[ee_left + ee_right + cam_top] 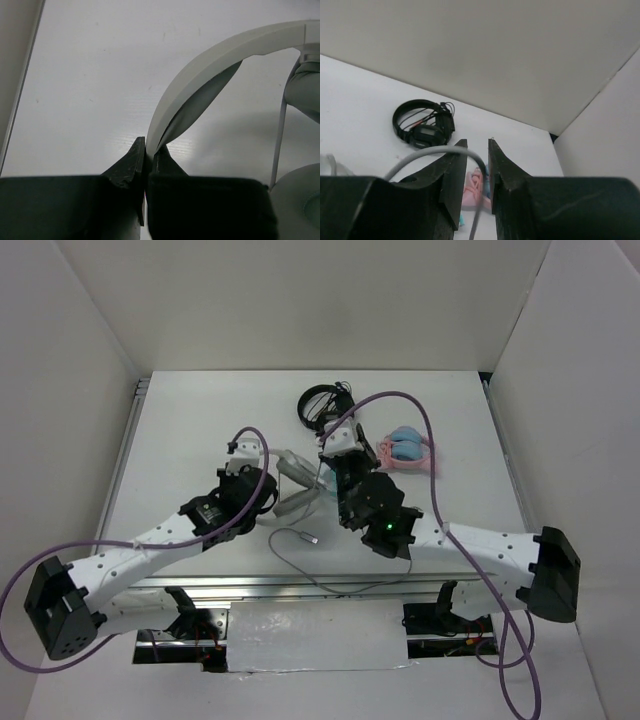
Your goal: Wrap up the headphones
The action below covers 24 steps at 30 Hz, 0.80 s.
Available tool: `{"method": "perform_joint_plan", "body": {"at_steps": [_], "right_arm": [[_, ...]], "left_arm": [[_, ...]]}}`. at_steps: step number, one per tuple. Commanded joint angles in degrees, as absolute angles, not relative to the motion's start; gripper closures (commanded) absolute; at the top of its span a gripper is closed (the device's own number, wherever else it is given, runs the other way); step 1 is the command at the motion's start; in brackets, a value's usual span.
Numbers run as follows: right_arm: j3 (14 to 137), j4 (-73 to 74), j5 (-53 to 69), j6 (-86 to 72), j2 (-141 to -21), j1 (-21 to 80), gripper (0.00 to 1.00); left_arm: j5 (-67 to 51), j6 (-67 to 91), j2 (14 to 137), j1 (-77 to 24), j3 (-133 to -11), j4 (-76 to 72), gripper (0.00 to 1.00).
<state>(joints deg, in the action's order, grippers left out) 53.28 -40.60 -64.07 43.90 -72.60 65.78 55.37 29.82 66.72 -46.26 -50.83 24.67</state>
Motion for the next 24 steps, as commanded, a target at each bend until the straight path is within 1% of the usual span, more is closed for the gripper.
{"method": "perform_joint_plan", "body": {"at_steps": [1,3,4,5,7,8,10,12,16,18,19,20,22,23,24], "right_arm": [[59.1,-27.9,-56.3,35.6,-67.8,62.8,0.7],[60.3,-21.8,-50.2,30.5,-65.4,60.9,0.75],[60.8,-17.6,-46.9,28.2,-64.6,58.1,0.76],[60.7,-16.4,-38.8,24.9,-63.8,56.4,0.77],[60.4,-14.7,-29.5,22.8,-62.1,52.8,0.78],[60.6,-14.4,-22.8,20.7,-62.1,49.0,0.78],[62.5,-12.7,-18.0,18.8,-63.1,44.5,0.78],[64.3,-11.5,-14.4,17.1,-65.4,42.5,0.81],[66.5,-9.3,-10.6,14.1,-69.3,38.2,0.79],[64.8,-8.4,-10.8,11.2,-70.5,36.5,0.76],[63.6,-8.5,-10.1,10.4,-70.1,35.8,0.71],[62.0,-8.7,-8.8,9.2,-68.9,35.1,0.56],[57.0,-9.3,-2.7,4.9,-65.6,32.4,0.48],[55.0,-9.9,-1.0,3.7,-64.3,31.5,0.41],[50.9,-11.8,2.2,2.6,-62.5,29.9,0.39]], "left_arm": [[46.1,18.2,60.7,-47.0,-47.6,13.0,1.0],[43.1,17.5,58.5,-47.6,-47.1,12.1,1.0],[39.8,15.6,57.9,-47.9,-46.4,11.4,1.0],[38.5,14.7,57.0,-48.7,-45.9,10.1,1.0],[35.6,12.4,56.2,-49.5,-44.7,8.9,1.0],[32.6,12.0,55.1,-50.0,-44.4,8.0,1.0],[27.5,10.6,53.6,-50.6,-43.7,7.4,1.0],[24.6,10.0,52.4,-51.2,-43.0,6.1,1.0],[21.6,11.0,49.5,-51.6,-43.1,5.5,1.0],[21.4,12.2,48.0,-51.7,-43.7,6.2,1.0],[21.2,12.4,47.0,-51.7,-43.8,6.2,1.0],[20.7,12.7,46.3,-51.8,-43.6,6.2,1.0],[20.1,14.3,44.6,-51.7,-42.9,4.8,1.0],[19.8,15.0,44.1,-51.7,-43.2,4.8,1.0],[19.9,15.4,43.8,-51.7,-43.4,5.3,1.0]]}}
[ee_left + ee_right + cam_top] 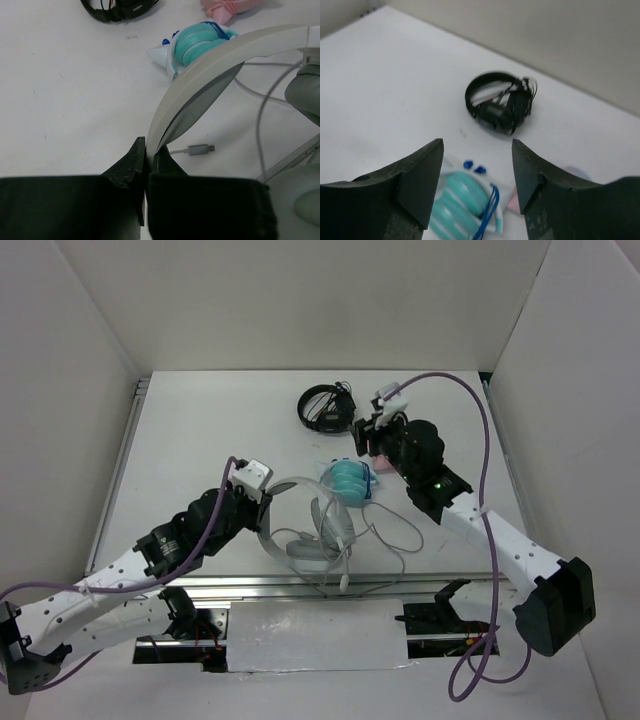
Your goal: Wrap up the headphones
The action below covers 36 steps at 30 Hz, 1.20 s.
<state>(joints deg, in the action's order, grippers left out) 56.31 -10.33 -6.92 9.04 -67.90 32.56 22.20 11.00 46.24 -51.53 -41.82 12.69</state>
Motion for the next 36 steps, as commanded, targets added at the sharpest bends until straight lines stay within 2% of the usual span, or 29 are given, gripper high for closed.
{"method": "perform_joint_plan", "body": {"at_steps": [1,2,7,8,14,17,21,24,28,32,36], "right_arm": [[49.1,-12.5,3.4,2.5,-60.7,29.3,0.34],[47.6,-12.9,4.4,2.4,-56.8,28.6,0.21],[43.3,-3.7,8.9,1.5,-44.8,26.9,0.15],[41.3,-2.6,8.4,1.0,-40.9,27.0,0.09],[32.3,6.4,7.1,-6.1,-27.2,28.6,0.0],[28.7,8.3,1.5,-8.3,-24.3,30.5,0.0],[28.7,5.9,-1.4,-7.1,-28.1,33.7,0.0],[27.2,0.5,-5.0,-3.1,-35.7,36.4,0.0],[28.1,-6.9,-1.9,1.5,-43.9,37.0,0.0],[30.3,-19.1,1.6,4.8,-51.6,37.0,0.0],[33.1,-33.7,-5.2,6.4,-60.5,36.5,0.03]], "left_arm": [[20.0,15.4,43.7,-51.7,-43.8,5.6,1.0],[20.5,16.0,43.9,-51.6,-44.5,6.0,1.0],[24.0,17.3,44.3,-51.2,-46.1,7.5,1.0],[24.4,17.5,44.5,-51.3,-46.1,7.1,1.0],[29.6,19.9,46.5,-50.5,-48.6,9.1,1.0],[30.9,20.2,46.8,-49.5,-49.6,7.7,1.0],[28.0,20.8,47.8,-44.5,-52.5,5.4,1.0],[26.7,21.0,48.9,-41.5,-55.0,5.4,1.0],[24.3,21.0,49.7,-38.2,-57.1,4.8,1.0],[21.2,21.1,49.4,-34.7,-57.3,3.9,1.0],[17.3,20.7,48.1,-31.6,-56.5,2.6,1.0]]}}
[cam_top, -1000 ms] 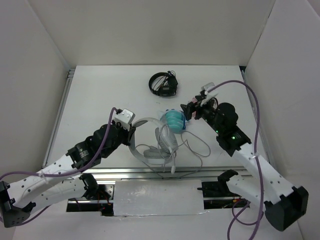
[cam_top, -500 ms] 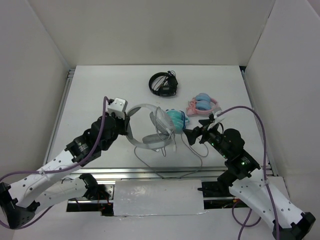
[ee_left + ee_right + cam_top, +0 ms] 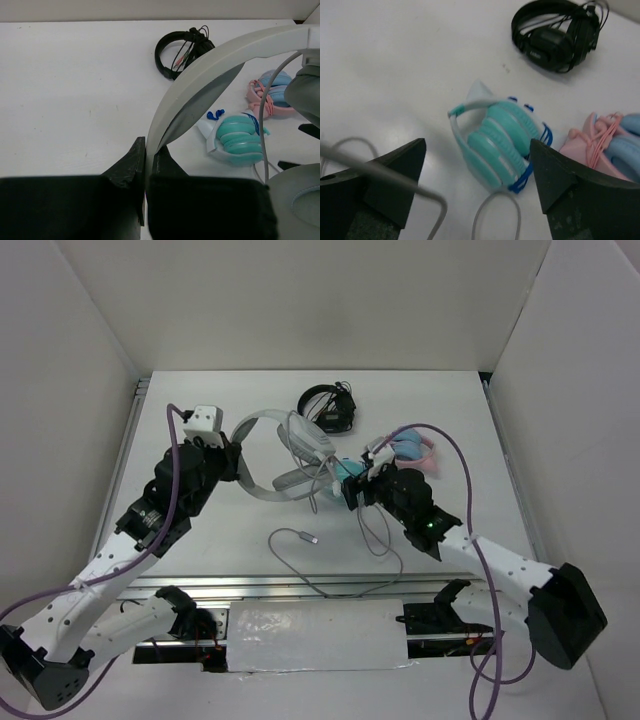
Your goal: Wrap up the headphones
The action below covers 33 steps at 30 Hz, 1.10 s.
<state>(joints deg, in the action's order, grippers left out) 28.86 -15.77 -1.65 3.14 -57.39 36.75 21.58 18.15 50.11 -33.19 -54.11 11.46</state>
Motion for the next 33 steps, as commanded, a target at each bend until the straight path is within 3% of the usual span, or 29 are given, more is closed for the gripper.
{"method": "perform_joint_plan", "body": {"at_steps": [1,2,3,5,6,9,16,27,33], "right_arm": [[35.3,-36.0,-5.7,6.9,-63.4,35.5,0.11],[36.9,-37.6,-5.6,6.9,-64.7,35.1,0.19],[38.8,-37.1,-5.5,7.0,-66.5,34.6,0.4],[44.7,-32.5,-7.2,7.6,-67.3,35.1,0.63],[48.2,-30.4,-7.8,8.5,-67.2,36.1,0.83],[51.1,-26.4,-13.8,12.3,-65.0,38.2,1.0],[61.0,-15.1,-18.2,19.6,-57.7,48.6,1.0],[64.7,-5.8,-38.2,38.8,-60.9,79.6,1.0],[60.0,-5.9,-37.2,31.6,-64.7,77.1,1.0]], "left_arm": [[17.2,21.4,47.8,-31.1,-56.3,2.4,1.0],[16.8,21.5,47.6,-30.8,-56.2,2.6,1.0],[16.8,21.7,47.5,-29.8,-56.0,2.5,1.0],[16.4,22.1,47.3,-28.9,-55.8,2.9,1.0],[16.7,22.8,47.3,-28.0,-55.4,3.1,1.0],[17.3,24.4,47.4,-26.3,-54.2,2.8,1.0],[21.2,29.5,52.3,-22.9,-53.7,3.3,1.0],[24.9,42.9,61.1,-14.8,-64.0,11.2,1.0],[16.3,45.3,62.2,-7.7,-67.4,12.1,1.0]]}}
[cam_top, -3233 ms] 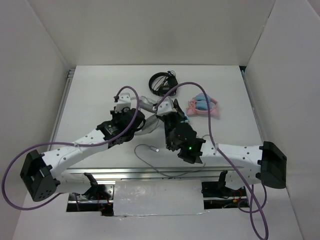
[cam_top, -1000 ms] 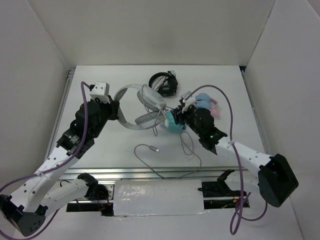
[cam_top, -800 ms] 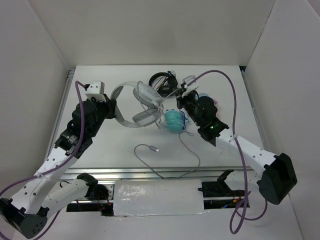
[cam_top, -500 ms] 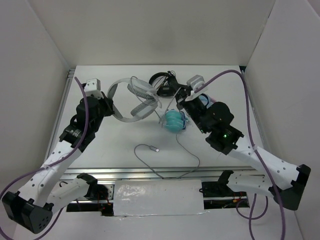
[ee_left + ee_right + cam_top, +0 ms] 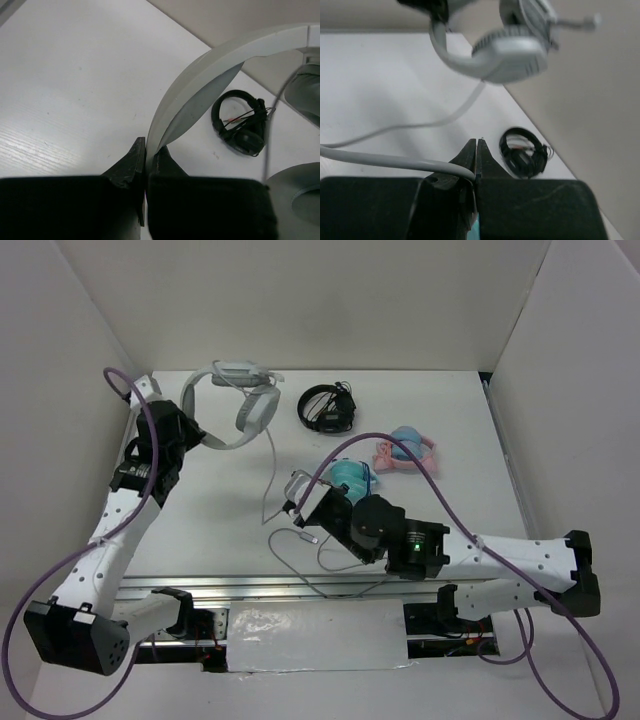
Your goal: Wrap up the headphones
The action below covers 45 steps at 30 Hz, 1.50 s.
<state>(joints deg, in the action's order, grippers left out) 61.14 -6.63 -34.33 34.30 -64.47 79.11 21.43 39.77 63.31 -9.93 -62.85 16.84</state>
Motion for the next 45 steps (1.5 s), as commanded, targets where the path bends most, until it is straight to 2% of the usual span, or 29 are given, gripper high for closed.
{"method": "perform_joint_plan", "body": {"at_steps": [1,8,11,17,20,24,26,30,35,40,45], "right_arm": [[59.4,-6.0,-36.7,28.9,-65.2,75.1,1.0],[55.2,-9.5,-43.8,29.1,-68.8,78.9,1.0],[56.6,-7.1,-45.8,30.3,-69.5,82.3,1.0],[61.2,-7.8,-49.7,36.6,-67.1,86.0,1.0],[63.5,-12.2,-53.4,43.7,-67.4,87.9,1.0],[65.8,-26.4,-57.0,58.0,-68.5,87.7,1.0],[67.8,-29.5,-55.8,60.5,-68.2,86.7,1.0],[74.0,-19.4,-47.3,53.5,-66.9,80.3,1.0],[81.6,-11.9,-35.0,48.6,-67.6,70.8,1.0],[90.5,-6.2,-28.1,47.5,-73.4,65.2,1.0],[99.4,-0.5,-20.3,43.4,-79.8,54.4,1.0]], "left_arm": [[15.7,45.7,62.2,-6.3,-67.8,12.3,1.0],[15.8,47.4,65.9,-1.4,-72.2,15.4,1.0],[22.3,44.5,67.4,-1.6,-68.9,9.6,1.0],[30.7,41.6,71.7,-1.1,-66.9,11.0,1.0],[31.6,40.1,73.4,-0.8,-63.2,6.2,1.0],[32.2,39.1,73.9,-1.5,-61.0,5.9,1.0],[30.7,36.6,72.3,-2.2,-57.9,2.7,1.0],[27.5,28.9,68.0,-5.3,-52.9,-3.7,1.0],[24.2,20.7,65.3,-9.5,-50.5,-3.2,1.0],[18.2,14.2,61.9,-17.8,-46.4,-5.0,1.0],[14.6,9.2,55.0,-27.0,-41.4,-5.1,1.0]]}}
